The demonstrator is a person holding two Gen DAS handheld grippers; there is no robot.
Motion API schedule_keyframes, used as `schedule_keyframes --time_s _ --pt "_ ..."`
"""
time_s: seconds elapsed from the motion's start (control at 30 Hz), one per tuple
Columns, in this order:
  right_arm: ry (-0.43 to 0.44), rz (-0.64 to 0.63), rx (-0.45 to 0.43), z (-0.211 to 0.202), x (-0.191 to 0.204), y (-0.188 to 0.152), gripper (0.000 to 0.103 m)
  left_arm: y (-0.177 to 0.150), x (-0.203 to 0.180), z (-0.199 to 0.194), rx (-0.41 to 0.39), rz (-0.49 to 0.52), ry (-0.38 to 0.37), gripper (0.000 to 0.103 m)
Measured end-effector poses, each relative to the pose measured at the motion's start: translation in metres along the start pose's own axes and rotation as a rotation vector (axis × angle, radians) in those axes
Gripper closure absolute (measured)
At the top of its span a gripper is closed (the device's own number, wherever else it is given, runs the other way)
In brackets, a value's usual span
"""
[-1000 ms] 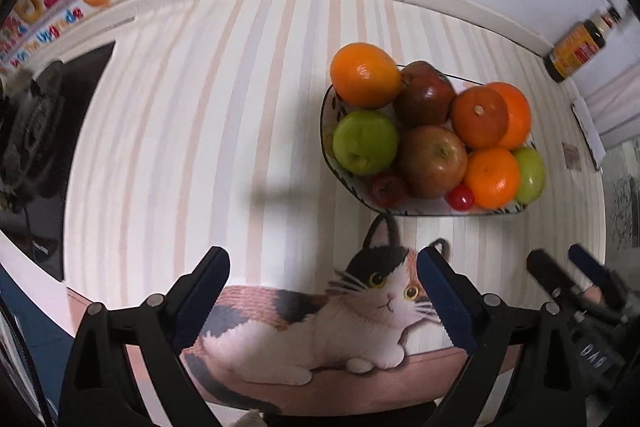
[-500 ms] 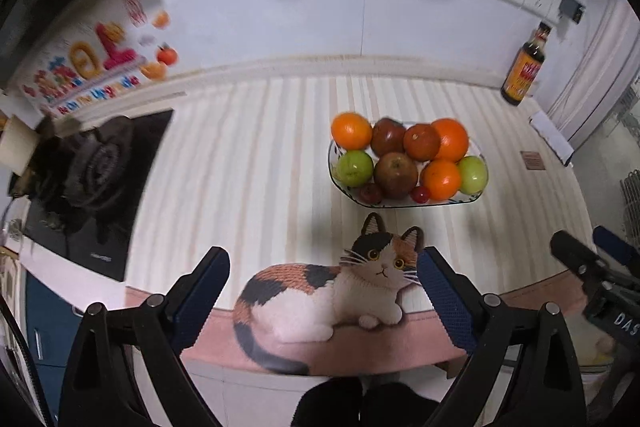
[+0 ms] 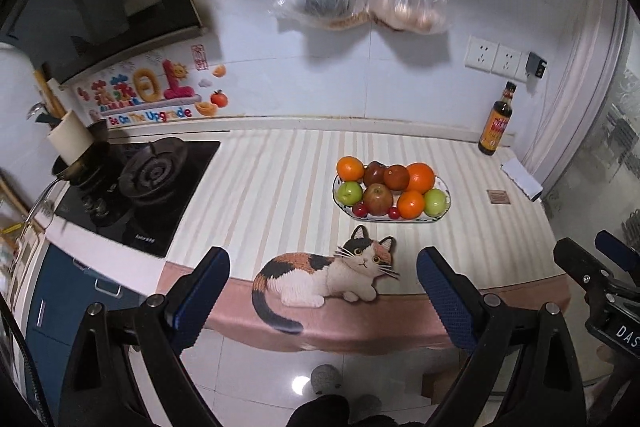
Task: Organize fruits
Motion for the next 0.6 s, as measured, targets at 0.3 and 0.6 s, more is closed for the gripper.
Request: schedule_keyframes --time_s 0.3,0.6 --pt "0.028 -0.032 -0.047 -0.065 0.004 -0.017 0.004 -0.023 -0.009 -0.053 -0.042 -0.008 0.006 0.007" --pt "0.031 -0.02 -0.067 -0.09 0.014 -0.026 0.003 -0.031 -0.01 -0.066 -0.057 0.008 -0.017 0.007"
Point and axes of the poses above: each gripper's, at about its wrist camera, not at the fingertips, and z roughly the way its jaws point, x to its left, y to its top, the point moved 9 cm from there along z, roughly the way its jaws point, and after that the axes turned 3 degrees about x, right-handed, at the moved point
